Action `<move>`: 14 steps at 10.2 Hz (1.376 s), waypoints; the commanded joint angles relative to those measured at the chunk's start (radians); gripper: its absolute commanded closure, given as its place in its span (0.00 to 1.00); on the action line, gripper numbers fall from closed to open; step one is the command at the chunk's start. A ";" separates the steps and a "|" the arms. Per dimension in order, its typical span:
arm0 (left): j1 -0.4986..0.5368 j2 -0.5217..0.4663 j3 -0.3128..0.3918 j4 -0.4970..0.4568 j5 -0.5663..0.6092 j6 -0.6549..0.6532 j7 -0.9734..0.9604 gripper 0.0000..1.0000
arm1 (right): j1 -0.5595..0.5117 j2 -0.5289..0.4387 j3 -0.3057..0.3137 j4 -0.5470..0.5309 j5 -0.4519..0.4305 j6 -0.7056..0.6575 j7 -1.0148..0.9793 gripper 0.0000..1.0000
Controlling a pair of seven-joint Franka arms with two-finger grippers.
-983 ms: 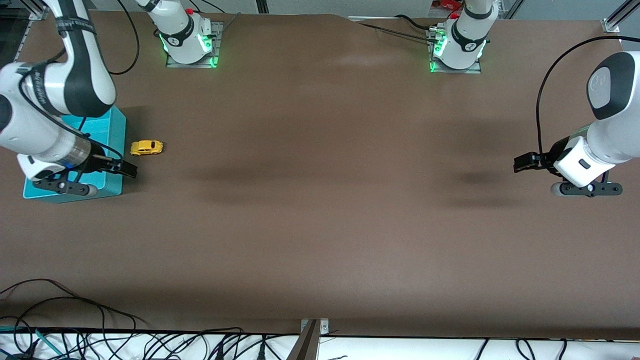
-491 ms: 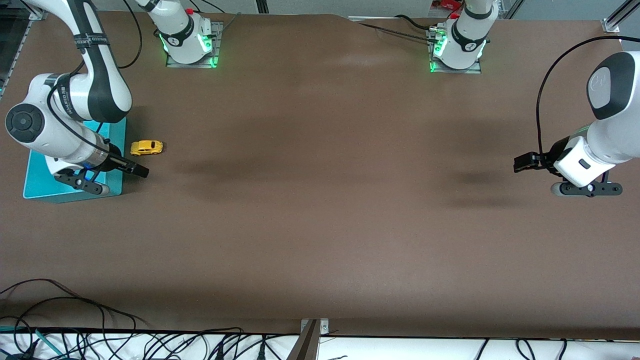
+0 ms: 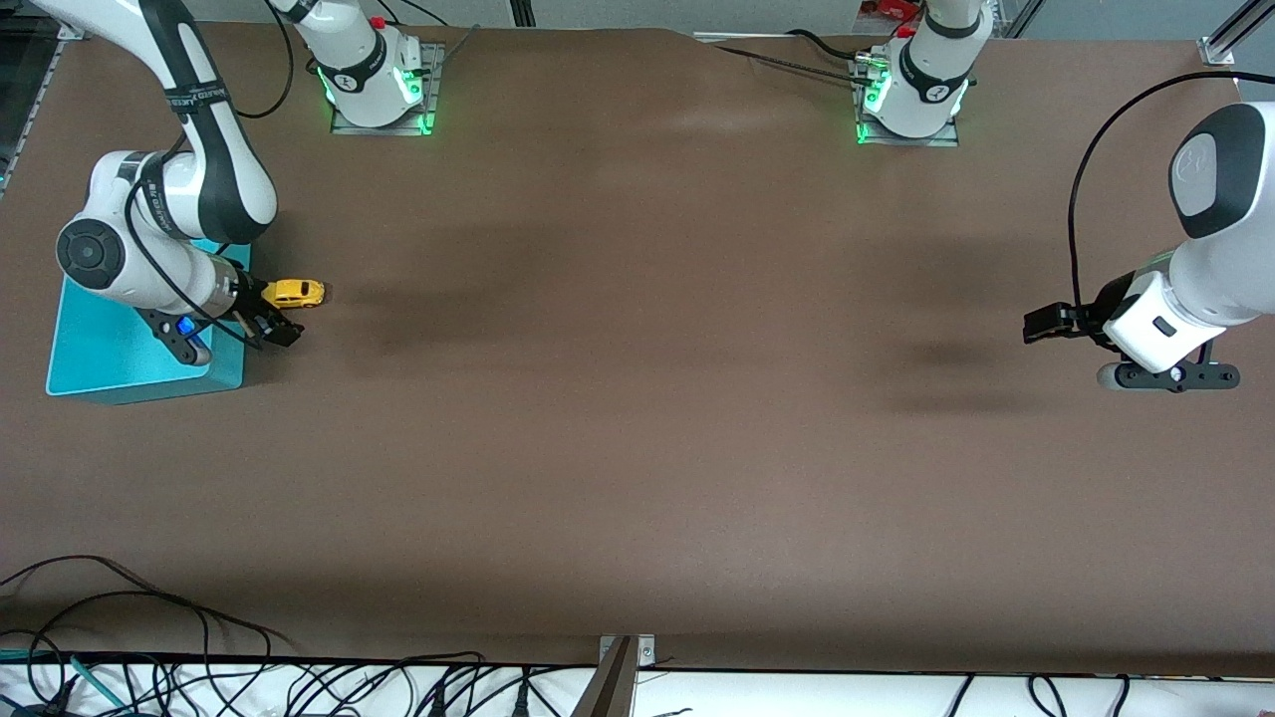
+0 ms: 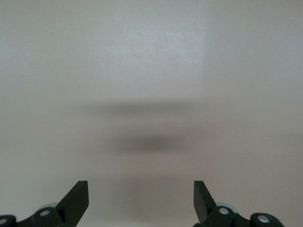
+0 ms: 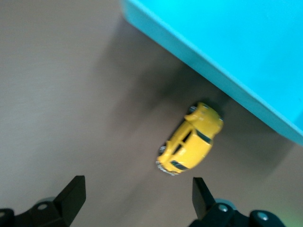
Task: Wind up and store yellow beetle car
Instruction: 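Close the right gripper on the yellow car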
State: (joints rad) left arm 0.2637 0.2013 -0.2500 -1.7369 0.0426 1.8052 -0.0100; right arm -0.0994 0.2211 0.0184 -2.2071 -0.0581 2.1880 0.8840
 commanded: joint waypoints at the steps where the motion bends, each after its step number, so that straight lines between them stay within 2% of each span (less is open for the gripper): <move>1: 0.009 -0.013 -0.003 -0.004 0.014 -0.013 0.028 0.02 | -0.016 -0.023 -0.027 -0.063 -0.014 0.019 0.130 0.00; 3: 0.014 -0.014 -0.003 -0.004 0.014 -0.013 0.036 0.02 | -0.017 -0.014 -0.043 -0.091 -0.012 0.054 0.203 0.00; 5: 0.014 -0.014 -0.003 -0.004 0.014 -0.013 0.036 0.02 | -0.019 -0.005 -0.057 -0.166 -0.012 0.197 0.246 0.00; 8: 0.016 -0.014 -0.003 -0.003 0.014 -0.020 0.041 0.02 | -0.031 0.040 -0.057 -0.180 -0.012 0.272 0.291 0.00; 9: 0.016 -0.013 -0.003 -0.003 0.014 -0.020 0.041 0.02 | -0.031 0.047 -0.057 -0.181 -0.009 0.279 0.294 0.03; 10: 0.016 -0.014 -0.003 -0.003 0.014 -0.020 0.041 0.02 | -0.031 0.047 -0.057 -0.181 -0.006 0.295 0.373 0.25; 11: 0.016 -0.014 -0.003 -0.004 0.014 -0.020 0.041 0.02 | -0.034 0.044 -0.057 -0.180 -0.012 0.308 0.477 0.55; 13: 0.016 -0.014 -0.003 -0.004 0.013 -0.020 0.041 0.02 | -0.032 0.031 -0.057 -0.172 -0.012 0.306 0.497 0.99; 14: 0.016 -0.014 -0.003 -0.003 0.014 -0.020 0.041 0.02 | -0.032 0.024 -0.057 -0.172 -0.012 0.302 0.498 1.00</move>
State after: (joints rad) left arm 0.2716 0.2013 -0.2495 -1.7369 0.0426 1.8006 0.0078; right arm -0.1216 0.2662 -0.0441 -2.3739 -0.0578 2.4838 1.3544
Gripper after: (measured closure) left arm 0.018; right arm 0.555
